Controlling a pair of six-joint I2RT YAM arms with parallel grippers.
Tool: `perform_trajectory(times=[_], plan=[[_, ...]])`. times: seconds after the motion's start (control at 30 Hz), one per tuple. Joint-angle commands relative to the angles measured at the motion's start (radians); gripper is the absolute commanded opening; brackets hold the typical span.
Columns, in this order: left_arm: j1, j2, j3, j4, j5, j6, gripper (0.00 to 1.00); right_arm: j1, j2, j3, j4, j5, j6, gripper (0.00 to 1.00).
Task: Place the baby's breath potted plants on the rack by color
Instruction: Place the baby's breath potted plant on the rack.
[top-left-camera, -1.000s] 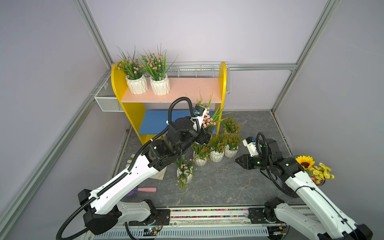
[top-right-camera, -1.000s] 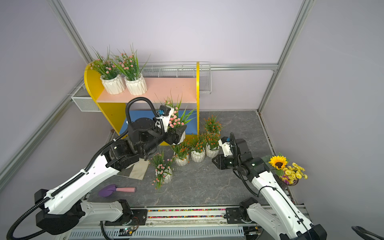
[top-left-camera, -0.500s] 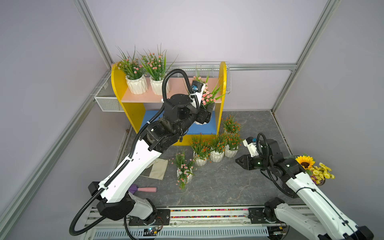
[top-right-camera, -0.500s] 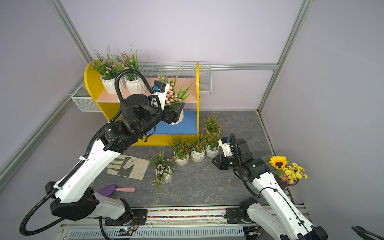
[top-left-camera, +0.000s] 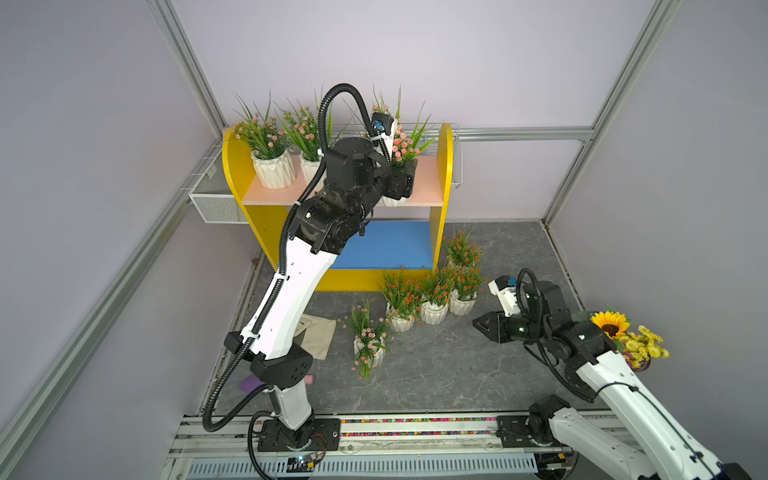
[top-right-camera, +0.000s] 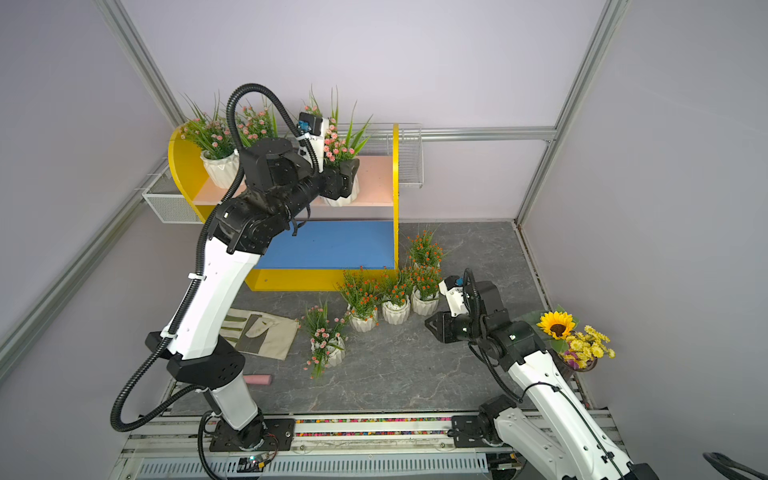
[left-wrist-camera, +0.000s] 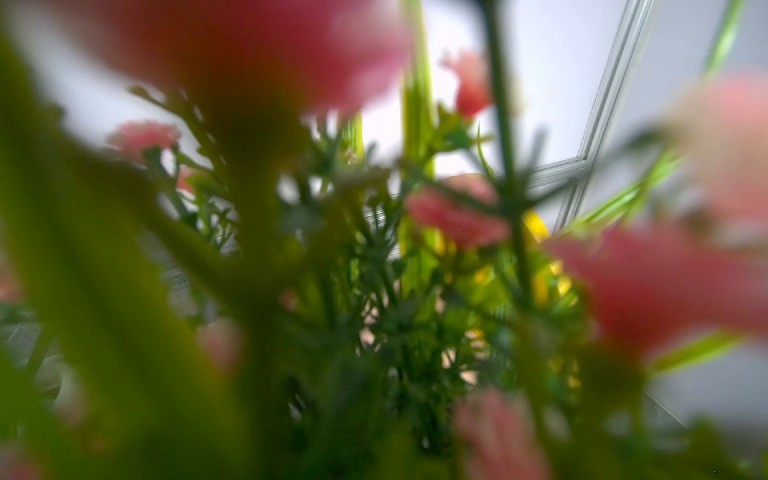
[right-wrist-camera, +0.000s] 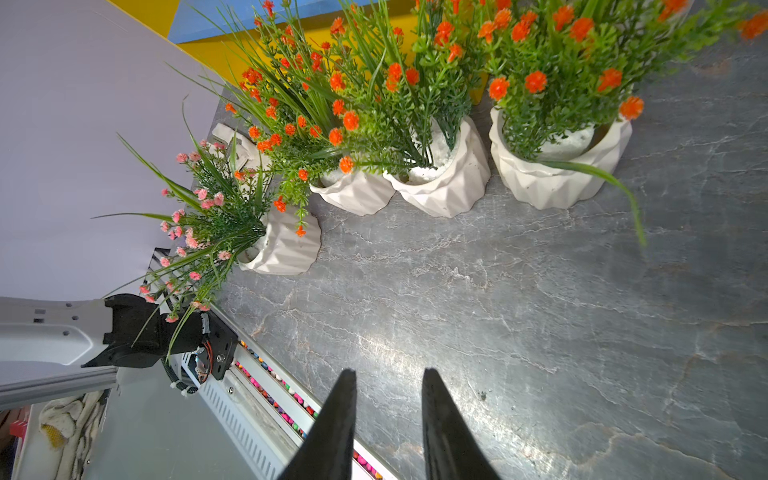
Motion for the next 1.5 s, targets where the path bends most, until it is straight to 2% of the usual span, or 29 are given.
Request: perform_trajectory(times=[0.0,0.3,1.03,1.13,1.2,1.3,1.4,1.47], plan=[[0.032,0.028,0.088,0.032,0.013,-0.003,0.00,-0.006,-0.022,-0.021,-0.030,-0.013,0.020,0.30],[0.126,0.093,0.125,0.091,0.016,-0.050,0.00,-0.006,-0.044,-0.016,-0.066,-0.001,0.022,0.30],[0.131,0.201,0.157,0.118,-0.148,-0.021,0.00,-0.006,-0.053,-0.035,-0.061,0.004,0.030,0.32],[0.132,0.207,0.156,0.114,-0.155,-0.021,0.10,-0.006,-0.049,-0.038,-0.055,0.001,0.032,0.34],[0.133,0.209,0.156,0.111,-0.154,-0.020,0.25,-0.005,-0.048,-0.038,-0.049,0.000,0.033,0.35],[0.132,0.210,0.157,0.112,-0.156,-0.021,0.38,-0.005,-0.043,-0.039,-0.047,-0.002,0.032,0.36],[0.133,0.212,0.156,0.113,-0.162,-0.023,0.58,-0.005,-0.044,-0.039,-0.045,-0.002,0.033,0.37],[0.132,0.212,0.156,0.113,-0.166,-0.022,0.65,-0.006,-0.044,-0.041,-0.045,-0.001,0.033,0.37]])
